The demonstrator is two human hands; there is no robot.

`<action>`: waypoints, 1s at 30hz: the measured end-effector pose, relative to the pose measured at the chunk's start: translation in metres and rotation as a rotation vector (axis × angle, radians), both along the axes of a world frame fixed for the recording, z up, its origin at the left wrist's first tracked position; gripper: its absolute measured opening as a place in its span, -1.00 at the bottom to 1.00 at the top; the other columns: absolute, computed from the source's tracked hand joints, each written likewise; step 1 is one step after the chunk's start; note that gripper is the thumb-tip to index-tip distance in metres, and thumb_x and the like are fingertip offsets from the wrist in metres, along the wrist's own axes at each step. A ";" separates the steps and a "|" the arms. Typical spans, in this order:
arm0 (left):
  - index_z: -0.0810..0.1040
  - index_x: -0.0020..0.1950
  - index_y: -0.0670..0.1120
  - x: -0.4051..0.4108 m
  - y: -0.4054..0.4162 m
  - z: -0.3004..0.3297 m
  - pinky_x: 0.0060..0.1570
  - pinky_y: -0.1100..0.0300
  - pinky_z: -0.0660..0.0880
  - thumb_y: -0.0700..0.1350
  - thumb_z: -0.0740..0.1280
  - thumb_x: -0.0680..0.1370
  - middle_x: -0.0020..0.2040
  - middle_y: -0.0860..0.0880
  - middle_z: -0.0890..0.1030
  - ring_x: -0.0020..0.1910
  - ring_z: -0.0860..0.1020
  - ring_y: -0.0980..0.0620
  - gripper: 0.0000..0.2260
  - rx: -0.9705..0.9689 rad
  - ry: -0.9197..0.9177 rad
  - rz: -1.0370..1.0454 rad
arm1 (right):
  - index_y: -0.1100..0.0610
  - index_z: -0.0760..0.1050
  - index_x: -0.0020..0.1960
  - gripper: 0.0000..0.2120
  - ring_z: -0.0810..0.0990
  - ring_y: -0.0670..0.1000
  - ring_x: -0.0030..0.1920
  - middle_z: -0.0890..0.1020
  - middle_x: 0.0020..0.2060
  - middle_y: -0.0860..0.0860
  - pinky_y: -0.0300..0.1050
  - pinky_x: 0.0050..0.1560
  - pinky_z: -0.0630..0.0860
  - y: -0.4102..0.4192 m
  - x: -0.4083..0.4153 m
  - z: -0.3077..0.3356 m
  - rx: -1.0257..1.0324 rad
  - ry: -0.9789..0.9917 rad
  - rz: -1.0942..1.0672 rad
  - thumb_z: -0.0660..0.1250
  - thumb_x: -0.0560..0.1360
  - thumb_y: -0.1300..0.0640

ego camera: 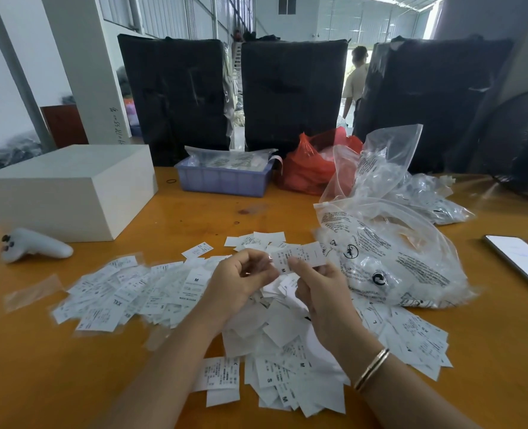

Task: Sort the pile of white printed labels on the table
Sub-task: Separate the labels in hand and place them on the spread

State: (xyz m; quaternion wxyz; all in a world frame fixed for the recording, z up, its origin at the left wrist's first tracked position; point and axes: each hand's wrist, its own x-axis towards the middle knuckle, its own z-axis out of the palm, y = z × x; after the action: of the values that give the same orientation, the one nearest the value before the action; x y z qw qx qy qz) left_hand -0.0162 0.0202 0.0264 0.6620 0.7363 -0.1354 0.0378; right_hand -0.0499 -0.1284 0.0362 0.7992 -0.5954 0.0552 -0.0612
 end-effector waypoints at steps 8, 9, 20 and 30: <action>0.58 -0.06 0.01 0.000 -0.002 -0.002 -0.12 0.33 0.55 -0.14 0.50 0.39 -0.25 0.13 0.65 -0.18 0.62 0.19 -0.81 0.030 -0.029 -0.028 | -0.09 0.52 -0.47 -0.61 0.25 -0.18 -0.60 0.39 -0.61 -0.14 -0.36 -0.60 0.22 0.005 -0.003 0.004 0.066 -0.100 -0.016 0.39 0.46 0.24; 0.58 -0.05 0.03 0.000 -0.001 -0.002 -0.10 0.32 0.56 -0.12 0.50 0.39 -0.25 0.14 0.64 -0.19 0.61 0.20 -0.81 0.041 -0.033 -0.024 | -0.09 0.52 -0.46 -0.62 0.26 -0.18 -0.60 0.40 -0.60 -0.15 -0.36 -0.60 0.23 0.006 -0.003 0.004 0.050 -0.101 -0.017 0.39 0.46 0.24; 0.60 -0.02 0.06 -0.001 -0.001 -0.001 -0.08 0.34 0.56 -0.21 0.48 0.43 -0.13 0.15 0.67 -0.07 0.63 0.20 -0.78 -0.063 -0.026 -0.032 | -0.08 0.52 -0.35 -0.72 0.26 -0.15 -0.55 0.39 -0.55 -0.15 -0.34 -0.54 0.25 0.003 -0.002 -0.001 0.019 -0.119 -0.053 0.40 0.45 0.22; 0.58 -0.13 0.00 0.001 0.003 0.001 -0.15 0.33 0.55 0.13 0.49 0.24 -0.27 0.12 0.63 -0.21 0.59 0.16 -0.68 -0.088 -0.019 -0.007 | -0.04 0.59 -0.28 -0.71 0.48 -0.26 -0.51 0.55 -0.51 -0.18 -0.47 -0.48 0.36 -0.006 0.000 -0.004 -0.105 -0.255 0.147 0.35 0.47 0.32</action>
State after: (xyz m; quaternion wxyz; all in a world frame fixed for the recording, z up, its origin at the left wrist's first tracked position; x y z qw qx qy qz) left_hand -0.0149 0.0230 0.0269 0.6925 0.7056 -0.1422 0.0485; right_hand -0.0494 -0.1346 0.0327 0.7699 -0.6261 -0.0941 -0.0804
